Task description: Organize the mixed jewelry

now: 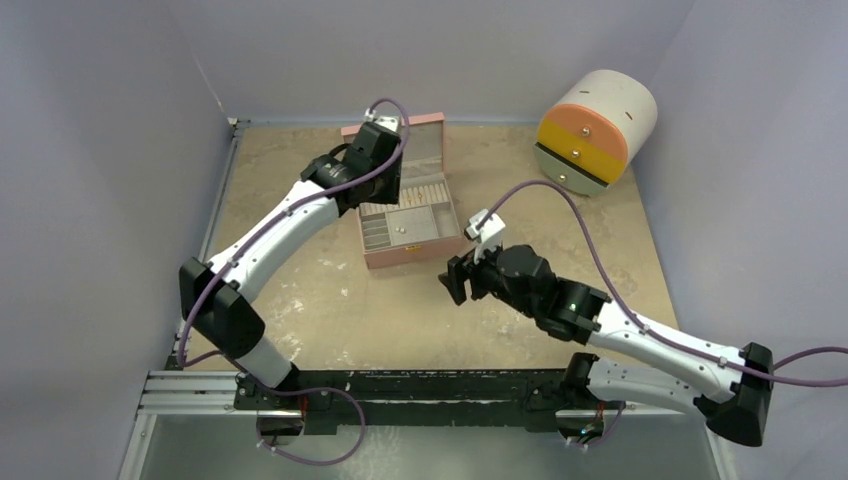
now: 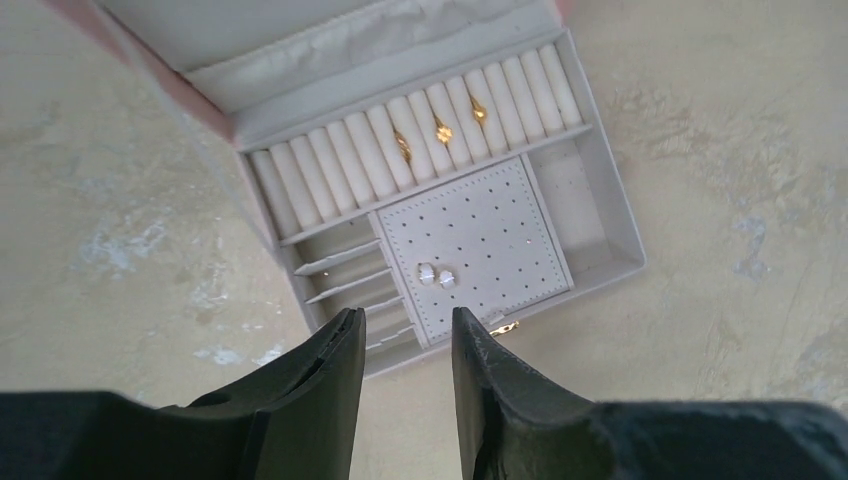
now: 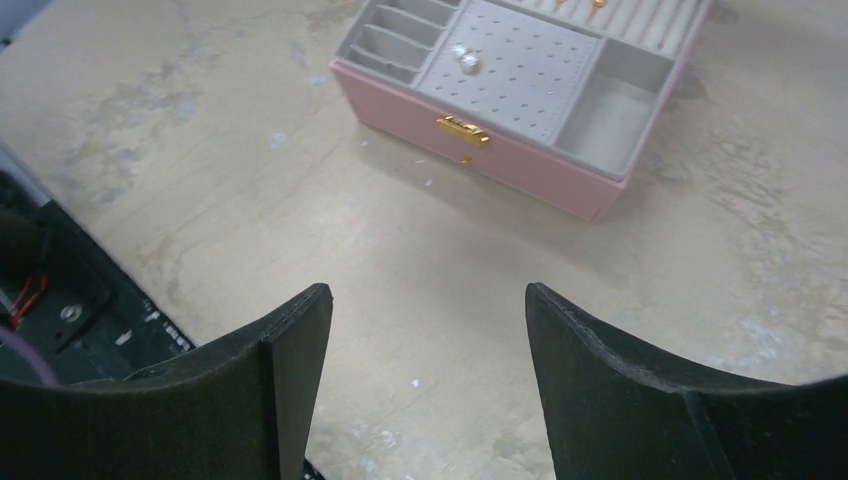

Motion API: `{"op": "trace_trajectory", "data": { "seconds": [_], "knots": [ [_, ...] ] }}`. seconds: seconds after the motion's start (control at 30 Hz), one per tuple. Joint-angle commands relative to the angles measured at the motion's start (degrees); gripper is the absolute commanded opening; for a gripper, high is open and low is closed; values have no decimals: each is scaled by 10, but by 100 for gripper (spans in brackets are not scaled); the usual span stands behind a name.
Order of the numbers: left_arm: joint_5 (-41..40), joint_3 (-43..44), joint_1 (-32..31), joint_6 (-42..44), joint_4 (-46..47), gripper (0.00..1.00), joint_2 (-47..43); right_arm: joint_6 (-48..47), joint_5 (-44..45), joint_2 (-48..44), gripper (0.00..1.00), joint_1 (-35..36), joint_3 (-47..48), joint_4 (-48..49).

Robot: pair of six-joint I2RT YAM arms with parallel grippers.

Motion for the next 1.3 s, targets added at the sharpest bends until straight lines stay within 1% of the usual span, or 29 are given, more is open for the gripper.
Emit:
{"op": "trace_trajectory", "data": {
  "seconds": [0.0,0.07,0.1,0.27,0.47,0.6,0.73,0.8,0.9,1.03,1.07,1.27],
  "knots": [
    [-42,-19,11,16,39,36,-65,7,-22,73,73,-74,94,-85],
    [-64,-49,13,15,68,35,-94,12,-66,100,72,-122,121,-106],
    [-74,-69,13,16,88,34,-108,8,-71,111,72,-135,133,-113],
    [-130,-176,13,16,194,32,-190,-12,-89,164,71,-185,185,-117],
    [-178,-262,13,28,272,31,-270,-8,-90,239,66,-236,248,-123],
    [-206,-303,13,23,301,31,-319,-4,-93,287,62,-271,293,-120],
    [-245,-331,13,18,323,31,-364,0,-104,341,53,-316,335,-103],
    [-256,-337,13,11,328,31,-373,3,-119,370,46,-340,352,-85],
    [-263,-339,13,0,325,31,-380,10,-142,419,31,-378,387,-72],
    [-261,-351,13,-4,340,31,-391,15,-176,484,4,-415,456,-58],
    [-262,-351,13,-3,339,31,-391,15,-182,499,0,-419,476,-59],
    [-275,-349,14,8,338,31,-396,21,-205,591,0,-435,577,-45]
  ]
}}
